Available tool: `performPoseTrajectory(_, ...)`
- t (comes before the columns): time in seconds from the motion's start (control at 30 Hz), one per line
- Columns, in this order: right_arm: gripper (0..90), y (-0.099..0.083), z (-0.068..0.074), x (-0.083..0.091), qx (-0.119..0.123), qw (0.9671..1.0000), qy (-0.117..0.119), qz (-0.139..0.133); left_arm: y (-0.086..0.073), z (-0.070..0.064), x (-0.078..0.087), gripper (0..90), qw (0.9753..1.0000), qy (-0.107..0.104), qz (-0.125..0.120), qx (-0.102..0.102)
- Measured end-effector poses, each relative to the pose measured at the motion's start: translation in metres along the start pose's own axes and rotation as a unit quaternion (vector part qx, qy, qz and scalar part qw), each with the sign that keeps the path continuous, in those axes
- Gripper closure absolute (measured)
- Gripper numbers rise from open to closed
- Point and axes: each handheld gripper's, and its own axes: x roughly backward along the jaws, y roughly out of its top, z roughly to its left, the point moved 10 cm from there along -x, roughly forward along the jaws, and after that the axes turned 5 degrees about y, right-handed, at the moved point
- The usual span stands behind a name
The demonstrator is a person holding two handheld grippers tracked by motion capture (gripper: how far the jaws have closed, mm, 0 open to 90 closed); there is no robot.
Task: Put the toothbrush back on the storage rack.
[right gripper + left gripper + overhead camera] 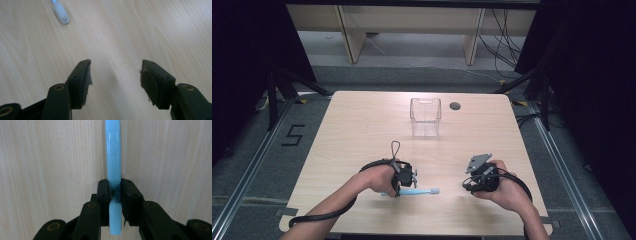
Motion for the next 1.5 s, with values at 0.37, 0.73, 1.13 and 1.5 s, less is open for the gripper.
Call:
performPoseTrajectory(0.37,43.1,-0.002,0.001,-0.001,-0.017,0.9998,-0.003,-0.004,0.002,0.000,0.003,78.5,0.9998,0.004,-0.022,0.002)
performPoseTrajectory(0.73,43.5,0.002,-0.002,-0.001,-0.014,0.9997,-0.011,-0.017,0.006,0.004,0.017,78.6,0.9966,0.023,-0.078,0.008)
performPoseTrajectory(1.13,43.4,0.009,0.002,-0.009,-0.026,0.9978,-0.022,-0.057,0.003,0.020,0.048,78.6,0.9701,0.069,-0.220,0.078)
performPoseTrajectory(1.5,43.5,0.029,0.011,-0.011,-0.019,0.9926,-0.024,-0.118,-0.010,0.027,0.053,78.6,0.9392,0.093,-0.302,0.134)
